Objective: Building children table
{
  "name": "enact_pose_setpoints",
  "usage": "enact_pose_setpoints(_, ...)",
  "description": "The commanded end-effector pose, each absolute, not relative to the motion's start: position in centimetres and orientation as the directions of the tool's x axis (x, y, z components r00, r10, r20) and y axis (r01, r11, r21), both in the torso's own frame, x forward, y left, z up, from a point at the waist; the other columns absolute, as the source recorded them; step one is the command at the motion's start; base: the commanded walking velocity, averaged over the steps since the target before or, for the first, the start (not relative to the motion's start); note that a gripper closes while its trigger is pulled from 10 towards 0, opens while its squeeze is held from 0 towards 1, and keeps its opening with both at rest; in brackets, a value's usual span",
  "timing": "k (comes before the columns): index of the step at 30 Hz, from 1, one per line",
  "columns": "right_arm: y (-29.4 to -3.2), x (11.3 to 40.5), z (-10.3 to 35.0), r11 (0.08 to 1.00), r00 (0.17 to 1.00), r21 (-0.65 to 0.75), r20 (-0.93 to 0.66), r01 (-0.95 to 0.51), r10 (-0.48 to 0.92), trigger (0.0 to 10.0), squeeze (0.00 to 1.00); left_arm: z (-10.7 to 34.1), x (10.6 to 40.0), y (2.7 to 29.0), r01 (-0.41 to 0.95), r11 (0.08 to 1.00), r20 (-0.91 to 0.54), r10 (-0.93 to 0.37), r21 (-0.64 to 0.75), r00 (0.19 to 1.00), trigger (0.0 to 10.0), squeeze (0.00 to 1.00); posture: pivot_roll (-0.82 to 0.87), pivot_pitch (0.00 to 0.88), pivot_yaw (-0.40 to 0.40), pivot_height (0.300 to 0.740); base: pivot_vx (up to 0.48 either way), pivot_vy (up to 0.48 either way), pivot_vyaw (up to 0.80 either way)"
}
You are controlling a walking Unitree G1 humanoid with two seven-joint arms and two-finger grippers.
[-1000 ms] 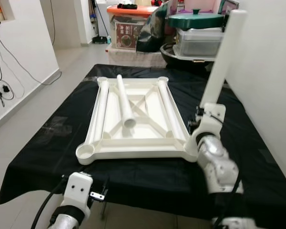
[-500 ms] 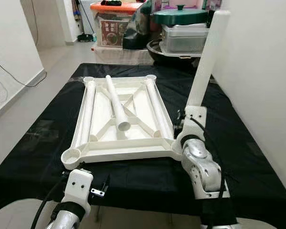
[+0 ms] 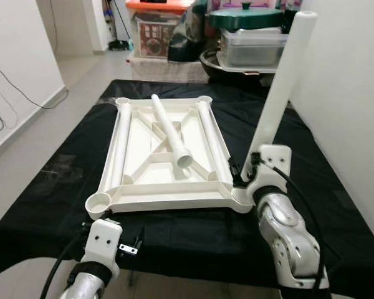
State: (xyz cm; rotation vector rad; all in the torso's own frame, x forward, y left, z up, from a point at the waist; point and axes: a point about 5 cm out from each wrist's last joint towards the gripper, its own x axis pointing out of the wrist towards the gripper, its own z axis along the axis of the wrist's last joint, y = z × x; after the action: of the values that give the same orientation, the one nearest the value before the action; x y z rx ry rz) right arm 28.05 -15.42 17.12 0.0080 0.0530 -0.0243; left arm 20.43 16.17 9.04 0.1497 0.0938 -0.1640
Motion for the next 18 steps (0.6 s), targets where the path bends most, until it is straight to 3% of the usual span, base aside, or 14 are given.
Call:
enact_pose_setpoints(1, -15.5, 27.1, 17.0, 1.000, 0.998, 0.013, -0.071, -0.001, 0.001, 10.0, 1.00, 8.8, 20.2, 16.3, 0.159, 0.979, -0.114, -0.145, 0.130, 0.983, 10.0, 0.00, 0.10, 0.000, -0.063, 0.740, 0.000, 0.000, 0.00)
enact_pose_setpoints(10, -16.0, 24.7, 16.5, 0.998, 0.993, 0.010, -0.102, -0.056, 0.057, 10.0, 1.00, 8.8, 20.3, 16.4, 0.152, 0.980, -0.112, -0.138, 0.132, 0.984, 10.0, 0.00, 0.08, 0.000, -0.061, 0.740, 0.000, 0.000, 0.00)
enact_pose_setpoints(13, -14.6, 23.9, 17.2, 0.980, 0.978, 0.024, -0.060, -0.198, 0.199, 10.0, 1.00, 8.9, 20.5, 16.4, 0.151, 0.980, -0.106, -0.138, 0.131, 0.985, 10.0, 0.00, 0.08, 0.000, -0.057, 0.740, 0.000, 0.000, 0.00)
enact_pose_setpoints(14, -13.5, 23.3, 17.4, 0.948, 0.946, 0.019, -0.053, -0.319, 0.319, 10.0, 1.00, 8.9, 20.6, 16.2, 0.155, 0.979, -0.105, -0.142, 0.130, 0.984, 10.0, 0.00, 0.08, 0.000, -0.055, 0.740, 0.000, 0.000, 0.00)
enact_pose_setpoints(16, -13.5, 23.3, 17.4, 0.948, 0.946, 0.019, -0.053, -0.319, 0.319, 10.0, 1.00, 8.9, 20.6, 16.2, 0.155, 0.979, -0.105, -0.142, 0.130, 0.984, 10.0, 0.00, 0.08, 0.000, -0.055, 0.740, 0.000, 0.000, 0.00)
enact_pose_setpoints(18, -12.5, 22.7, 17.2, 0.885, 0.883, -0.006, -0.079, -0.465, 0.464, 10.0, 1.00, 8.8, 20.7, 16.1, 0.155, 0.979, -0.102, -0.143, 0.129, 0.985, 10.0, 0.00, 0.09, 0.000, -0.060, 0.740, 0.000, 0.000, 0.00)
